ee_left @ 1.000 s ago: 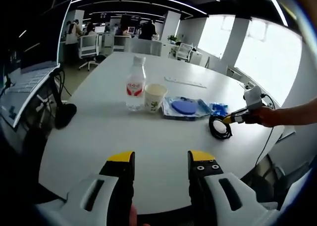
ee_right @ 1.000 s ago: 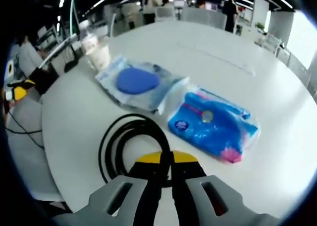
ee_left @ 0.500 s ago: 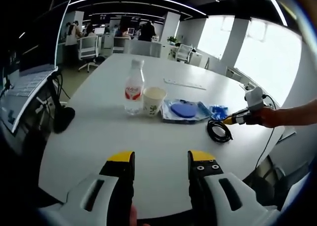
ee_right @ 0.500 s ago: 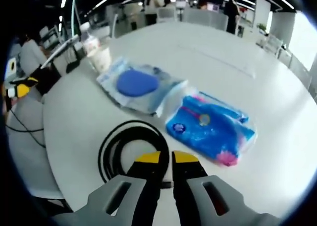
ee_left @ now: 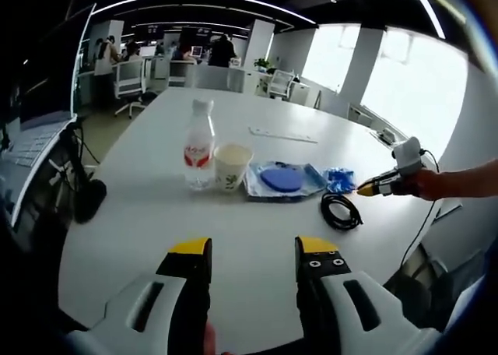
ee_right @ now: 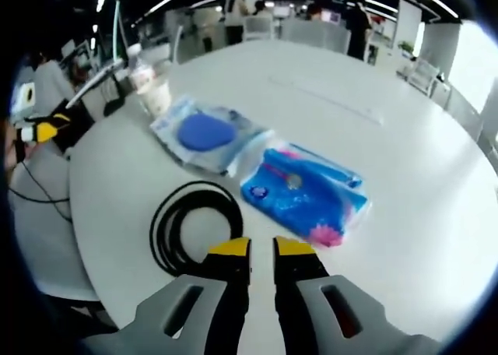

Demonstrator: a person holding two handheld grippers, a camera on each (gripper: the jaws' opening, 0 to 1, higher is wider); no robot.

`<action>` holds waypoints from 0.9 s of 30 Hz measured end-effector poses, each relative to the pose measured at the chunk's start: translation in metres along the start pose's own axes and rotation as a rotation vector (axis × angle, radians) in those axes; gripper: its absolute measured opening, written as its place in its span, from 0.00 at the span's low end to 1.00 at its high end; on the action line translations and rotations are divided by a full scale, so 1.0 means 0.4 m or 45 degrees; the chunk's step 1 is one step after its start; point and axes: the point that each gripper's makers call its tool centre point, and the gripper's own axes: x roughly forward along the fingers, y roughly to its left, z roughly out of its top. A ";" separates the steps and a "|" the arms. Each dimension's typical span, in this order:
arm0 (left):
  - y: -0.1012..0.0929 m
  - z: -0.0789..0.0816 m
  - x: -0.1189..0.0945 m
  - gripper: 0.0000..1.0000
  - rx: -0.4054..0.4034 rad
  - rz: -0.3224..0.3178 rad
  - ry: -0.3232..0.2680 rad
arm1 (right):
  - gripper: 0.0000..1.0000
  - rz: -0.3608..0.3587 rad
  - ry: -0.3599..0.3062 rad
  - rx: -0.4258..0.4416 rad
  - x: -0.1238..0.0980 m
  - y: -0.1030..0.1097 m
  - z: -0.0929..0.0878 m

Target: Arrange the tabletop items into an orderly group along one side of the table until the central work area is clear of visible clutter.

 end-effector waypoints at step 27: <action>0.052 0.085 0.008 0.42 0.080 -0.042 -0.023 | 0.29 -0.036 -0.224 0.134 -0.241 -0.037 -0.001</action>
